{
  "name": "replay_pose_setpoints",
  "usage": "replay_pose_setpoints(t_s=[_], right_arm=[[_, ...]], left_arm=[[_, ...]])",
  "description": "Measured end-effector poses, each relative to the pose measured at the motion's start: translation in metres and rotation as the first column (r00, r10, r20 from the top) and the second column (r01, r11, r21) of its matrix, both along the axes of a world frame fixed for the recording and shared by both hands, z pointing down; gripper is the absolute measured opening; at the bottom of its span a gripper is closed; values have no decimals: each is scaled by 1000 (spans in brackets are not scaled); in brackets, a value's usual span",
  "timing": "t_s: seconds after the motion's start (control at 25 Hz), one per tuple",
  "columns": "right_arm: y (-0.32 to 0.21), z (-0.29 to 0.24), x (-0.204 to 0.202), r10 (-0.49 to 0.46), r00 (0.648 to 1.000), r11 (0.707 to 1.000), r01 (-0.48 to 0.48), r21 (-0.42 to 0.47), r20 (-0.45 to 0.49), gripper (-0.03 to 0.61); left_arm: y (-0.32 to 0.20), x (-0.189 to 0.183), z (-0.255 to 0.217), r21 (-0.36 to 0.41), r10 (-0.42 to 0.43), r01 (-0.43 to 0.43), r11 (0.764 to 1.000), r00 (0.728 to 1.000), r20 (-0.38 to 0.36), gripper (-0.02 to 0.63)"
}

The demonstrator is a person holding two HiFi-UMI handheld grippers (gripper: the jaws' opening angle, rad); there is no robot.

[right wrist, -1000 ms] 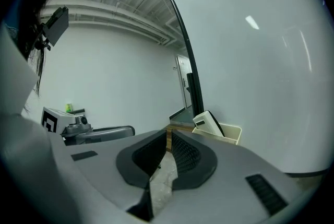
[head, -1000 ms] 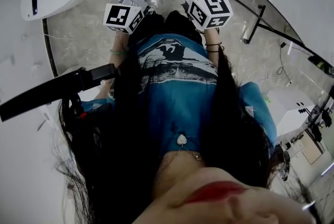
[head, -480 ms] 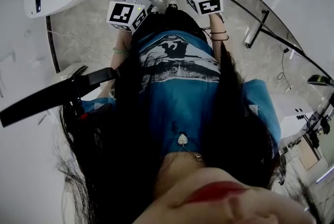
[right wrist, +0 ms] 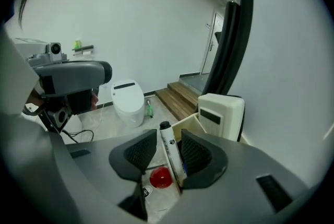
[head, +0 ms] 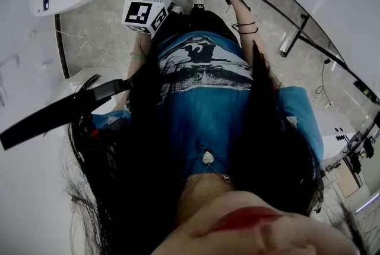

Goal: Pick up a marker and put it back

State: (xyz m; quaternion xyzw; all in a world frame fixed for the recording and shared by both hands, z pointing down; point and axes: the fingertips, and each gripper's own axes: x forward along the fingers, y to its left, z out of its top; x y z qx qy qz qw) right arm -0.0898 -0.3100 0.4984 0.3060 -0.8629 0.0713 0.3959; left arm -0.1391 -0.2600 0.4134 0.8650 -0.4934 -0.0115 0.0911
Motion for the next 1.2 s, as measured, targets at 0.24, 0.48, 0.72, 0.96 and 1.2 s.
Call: replay_pose_setpoints(t_s=[0.24, 0.48, 0.72, 0.96, 1.2], right_arm=[[-2, 4, -3, -22, 1000, 999, 22, -38, -3, 127], [-7, -10, 4, -1, 998, 999, 3, -41, 67, 104], [-7, -42, 13, 69, 979, 993, -85, 77, 192, 81], [-15, -92, 42, 147, 914, 968, -212, 136, 379, 72], [-8, -138, 69, 169, 855, 937, -293, 190, 490, 72]], left_arm=[[-6, -3, -1, -4, -13, 13, 1000, 1000, 7, 3], [-10, -5, -2, -12, -22, 23, 1000, 1000, 12, 3], [-3, -6, 4, -12, -7, 7, 1000, 1000, 16, 3], [-4, 7, 4, -7, 37, -36, 999, 999, 26, 3], [0, 17, 2, 3, 76, -76, 997, 997, 31, 3]])
